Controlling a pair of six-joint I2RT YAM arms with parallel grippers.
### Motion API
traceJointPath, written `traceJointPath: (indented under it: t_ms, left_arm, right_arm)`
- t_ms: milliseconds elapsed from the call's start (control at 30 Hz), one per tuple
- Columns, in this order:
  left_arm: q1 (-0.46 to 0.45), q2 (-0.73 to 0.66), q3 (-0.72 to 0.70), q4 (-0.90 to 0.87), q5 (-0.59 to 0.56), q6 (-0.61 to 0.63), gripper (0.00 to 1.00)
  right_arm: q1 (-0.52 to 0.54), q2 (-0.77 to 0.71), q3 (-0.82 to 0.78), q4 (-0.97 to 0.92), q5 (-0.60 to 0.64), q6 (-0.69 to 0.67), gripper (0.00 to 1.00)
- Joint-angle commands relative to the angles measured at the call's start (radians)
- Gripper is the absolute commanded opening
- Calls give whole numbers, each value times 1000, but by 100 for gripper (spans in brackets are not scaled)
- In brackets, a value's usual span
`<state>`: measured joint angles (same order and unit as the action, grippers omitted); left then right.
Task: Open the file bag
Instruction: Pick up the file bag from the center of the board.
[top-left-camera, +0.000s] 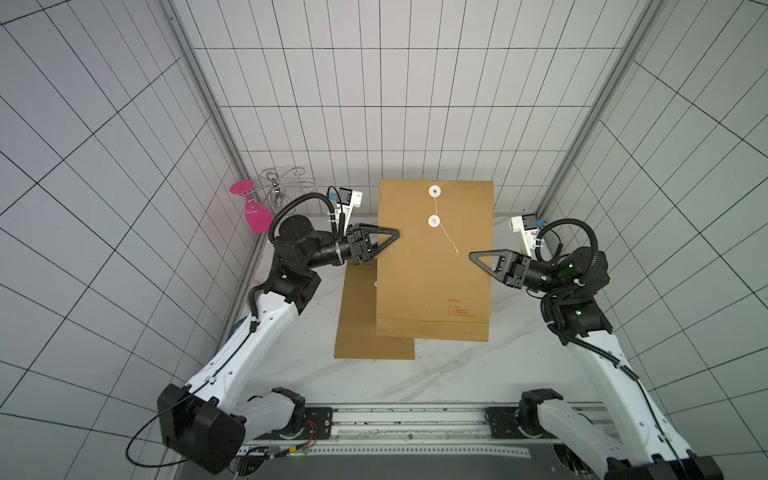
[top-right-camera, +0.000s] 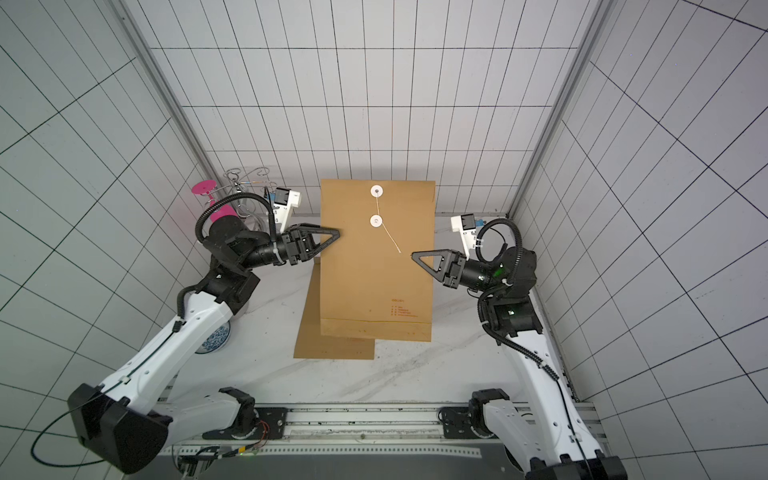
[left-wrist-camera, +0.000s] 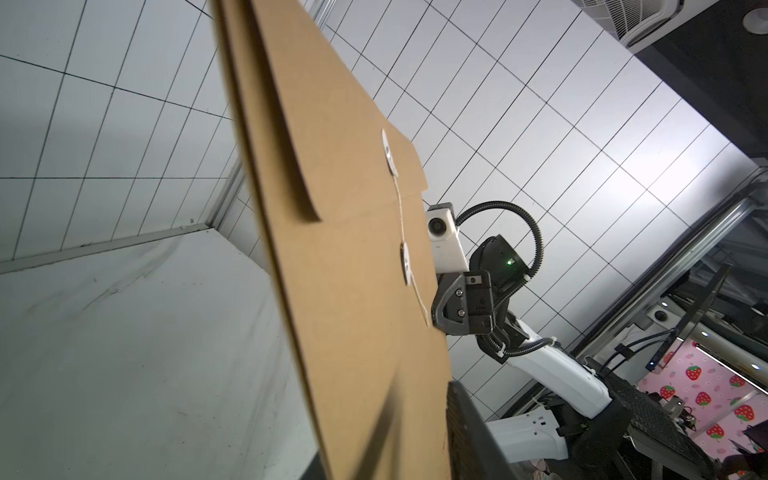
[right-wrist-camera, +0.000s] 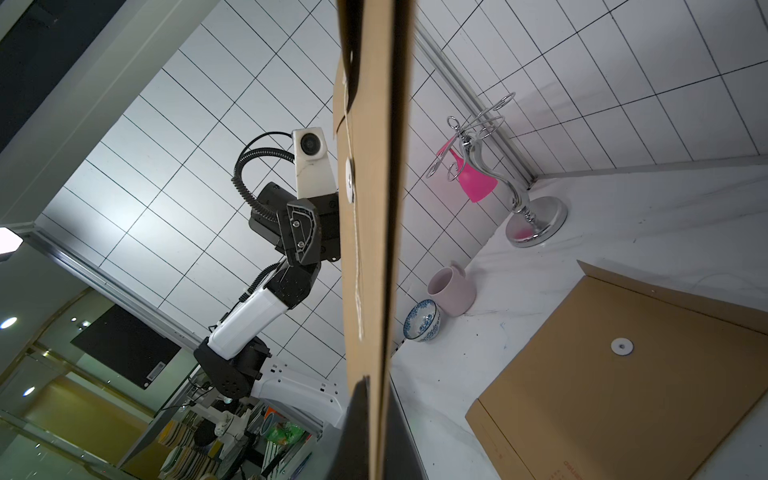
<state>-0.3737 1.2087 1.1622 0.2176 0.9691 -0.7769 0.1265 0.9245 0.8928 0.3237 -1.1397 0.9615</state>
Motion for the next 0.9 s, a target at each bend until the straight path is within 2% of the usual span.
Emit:
traceJointPath:
  t_ms: [0,100,267,300,400,433,533,667,867]
  left_arm:
    - [0,6,22,41,53,-21,25]
    - [1,10,15,60,71,-40,16]
    - [1,26,15,26,99,-30,9]
    - [1,29,20,-4,99,-15,9]
    - [1,37,13,-11,116,-15,24]
    - [1,36,11,-10,117,-13,26]
    - [1,42,10,-33,116,3,25]
    - [1,49,3,-41,118,14,19]
    - [1,57,7,-133,104,79,19]
  right_arm:
    - [7,-15,24,-22,4,-36,0]
    - [7,-15,27,-44,14,-52,0]
    - [8,-16,37,-98,24,-92,0]
    - [8,-16,38,-112,29,-96,0]
    - [7,-16,47,-163,43,-142,0]
    - [8,-17,50,-182,49,-155,0]
    - [7,-16,60,-217,60,-181,0]
    - [7,-19,62,-235,66,-194,0]
    - [8,-22,64,-244,76,-201,0]
